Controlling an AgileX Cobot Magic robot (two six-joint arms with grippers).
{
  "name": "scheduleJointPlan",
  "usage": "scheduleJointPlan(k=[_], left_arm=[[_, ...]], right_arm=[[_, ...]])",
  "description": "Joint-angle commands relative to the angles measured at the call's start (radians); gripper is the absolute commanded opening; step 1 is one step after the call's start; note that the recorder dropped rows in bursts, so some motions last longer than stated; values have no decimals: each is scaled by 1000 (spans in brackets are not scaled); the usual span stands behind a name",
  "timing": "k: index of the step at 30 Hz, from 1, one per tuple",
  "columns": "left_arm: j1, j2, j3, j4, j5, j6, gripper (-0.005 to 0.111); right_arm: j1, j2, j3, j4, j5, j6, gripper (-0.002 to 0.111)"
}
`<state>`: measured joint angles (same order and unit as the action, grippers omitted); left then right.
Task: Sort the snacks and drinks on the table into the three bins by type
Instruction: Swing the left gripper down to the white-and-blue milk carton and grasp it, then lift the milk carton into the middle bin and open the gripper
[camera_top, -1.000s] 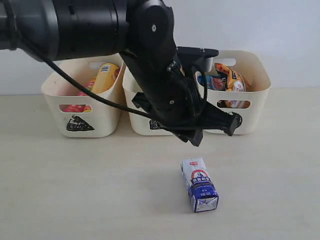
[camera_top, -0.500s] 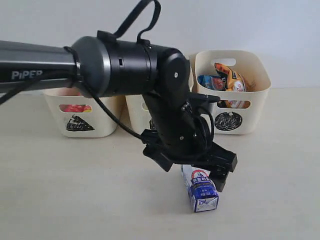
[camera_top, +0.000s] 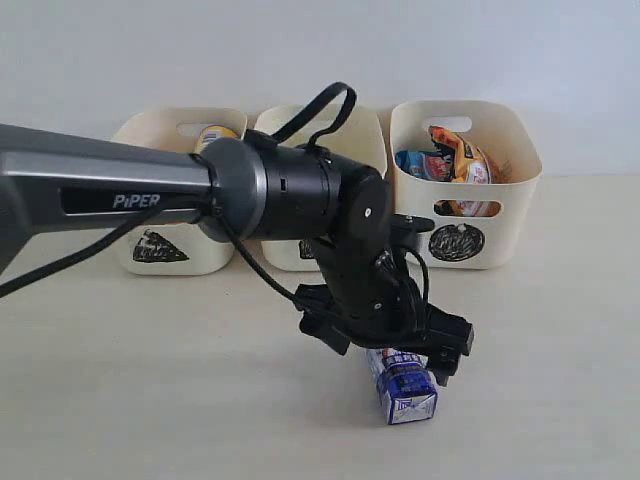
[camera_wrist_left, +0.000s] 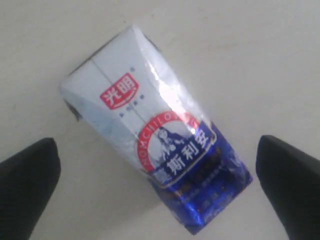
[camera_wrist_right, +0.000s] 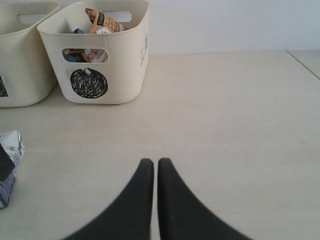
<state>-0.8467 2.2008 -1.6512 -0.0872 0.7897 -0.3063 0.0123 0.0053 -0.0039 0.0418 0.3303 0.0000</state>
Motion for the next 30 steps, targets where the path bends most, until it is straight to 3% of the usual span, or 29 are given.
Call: scheduleJointPlan(k=[1, 7, 10, 13, 16, 20, 30], left_arm=[[-3, 25, 2, 10, -56, -29, 104], [-3, 41, 2, 35, -61, -35, 104], [-3, 41, 2, 58, -57, -38, 97], [-3, 41, 2, 77, -42, -47, 77], [-3, 41, 2, 87, -7, -49, 49], [-3, 41, 2, 87, 38, -11, 4], [-3, -7, -7, 95, 61, 83, 4]], right_arm=[[-3, -5, 4, 1, -2, 0, 0], [-3, -5, 4, 1, -2, 0, 0], [-3, -5, 4, 1, -2, 0, 0], [-3, -5, 4, 1, -2, 0, 0], [-3, -5, 4, 1, -2, 0, 0], [-3, -5, 4, 1, -2, 0, 0], [-3, -5, 4, 1, -2, 0, 0]])
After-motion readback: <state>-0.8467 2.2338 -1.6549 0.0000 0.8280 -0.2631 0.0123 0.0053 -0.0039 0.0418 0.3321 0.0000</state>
